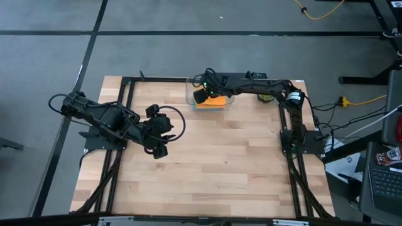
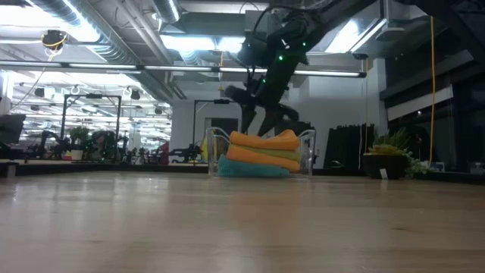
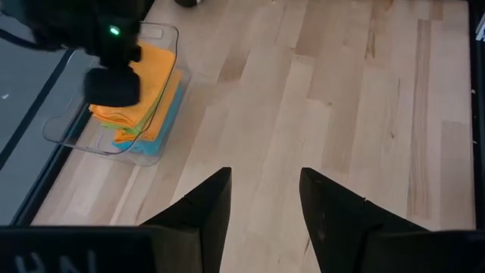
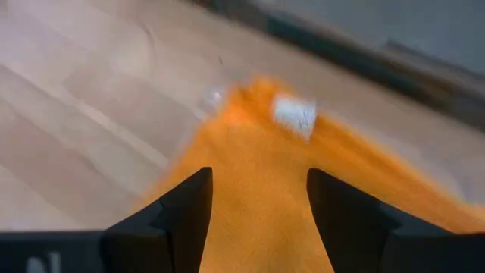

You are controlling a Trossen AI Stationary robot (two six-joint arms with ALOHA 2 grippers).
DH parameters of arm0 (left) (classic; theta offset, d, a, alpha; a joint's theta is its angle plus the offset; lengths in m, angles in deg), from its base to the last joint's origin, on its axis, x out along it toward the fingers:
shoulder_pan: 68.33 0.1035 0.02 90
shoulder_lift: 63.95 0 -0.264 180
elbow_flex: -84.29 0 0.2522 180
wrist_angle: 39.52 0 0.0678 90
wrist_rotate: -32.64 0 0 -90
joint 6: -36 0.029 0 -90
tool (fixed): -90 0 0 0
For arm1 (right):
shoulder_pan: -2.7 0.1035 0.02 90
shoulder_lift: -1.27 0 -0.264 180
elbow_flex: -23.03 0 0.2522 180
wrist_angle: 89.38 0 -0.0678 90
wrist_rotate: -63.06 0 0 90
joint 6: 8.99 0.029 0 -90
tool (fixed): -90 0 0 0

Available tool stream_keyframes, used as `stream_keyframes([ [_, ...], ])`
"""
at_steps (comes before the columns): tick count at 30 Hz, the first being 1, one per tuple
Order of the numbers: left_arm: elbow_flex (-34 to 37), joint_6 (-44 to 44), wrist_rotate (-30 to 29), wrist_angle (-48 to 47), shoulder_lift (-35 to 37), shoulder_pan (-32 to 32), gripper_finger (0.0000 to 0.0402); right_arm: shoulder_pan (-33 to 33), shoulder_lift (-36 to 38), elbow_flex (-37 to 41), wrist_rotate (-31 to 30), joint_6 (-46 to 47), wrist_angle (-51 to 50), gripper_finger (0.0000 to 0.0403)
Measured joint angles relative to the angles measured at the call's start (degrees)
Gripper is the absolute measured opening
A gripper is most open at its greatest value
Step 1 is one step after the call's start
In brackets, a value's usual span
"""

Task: Fold microfiber towels
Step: Put the orange microfiber cloth into the transparent bin

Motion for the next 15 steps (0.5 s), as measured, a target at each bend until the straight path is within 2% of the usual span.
stream_keyframes([
  [5, 0.0, 0.6, 0.0, 0.0, 0.0, 0.0, 0.0151, 0.6, -0.1, 3.7, 1.1, -1.7, 0.3, 0.0218],
  [10, 0.0, 2.6, 0.0, 0.0, 0.0, 0.0, 0.0151, 1.1, -0.1, 5.3, 7.1, -7.3, 2.8, 0.0218],
  [15, 0.0, 3.0, -0.4, 0.0, 0.0, 0.0, 0.0151, 1.4, -0.1, 5.4, 6.9, -7.1, 2.9, 0.0218],
])
